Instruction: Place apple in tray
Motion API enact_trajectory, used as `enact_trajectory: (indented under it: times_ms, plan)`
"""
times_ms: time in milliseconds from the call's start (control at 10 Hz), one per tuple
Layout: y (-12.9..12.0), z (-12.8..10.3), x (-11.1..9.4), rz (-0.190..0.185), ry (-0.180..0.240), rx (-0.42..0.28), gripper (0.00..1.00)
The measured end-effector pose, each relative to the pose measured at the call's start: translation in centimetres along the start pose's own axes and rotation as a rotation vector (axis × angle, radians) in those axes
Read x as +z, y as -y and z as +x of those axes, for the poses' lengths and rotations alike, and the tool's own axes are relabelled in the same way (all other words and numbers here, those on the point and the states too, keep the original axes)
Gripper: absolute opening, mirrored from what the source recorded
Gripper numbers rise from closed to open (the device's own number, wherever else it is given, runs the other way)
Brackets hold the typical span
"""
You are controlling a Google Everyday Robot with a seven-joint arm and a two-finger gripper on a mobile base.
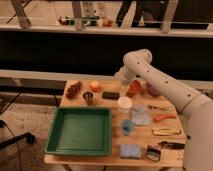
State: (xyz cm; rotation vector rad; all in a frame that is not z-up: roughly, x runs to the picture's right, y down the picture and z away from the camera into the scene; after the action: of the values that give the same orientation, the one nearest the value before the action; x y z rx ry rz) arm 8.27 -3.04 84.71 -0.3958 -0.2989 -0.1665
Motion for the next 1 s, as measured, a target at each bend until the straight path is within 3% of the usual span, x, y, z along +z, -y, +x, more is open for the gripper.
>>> enact_trajectory:
  times_ms: [600,800,1000]
  plan:
    - [0.4,-0.2,0.2,0.005,0.006,-0.008,0.8]
    - [0.2,-0.9,0.4,0.044,0.022,-0.022,0.8]
    - [0.8,-2.9,2.0,0.058,0.048,-0.061,0.8]
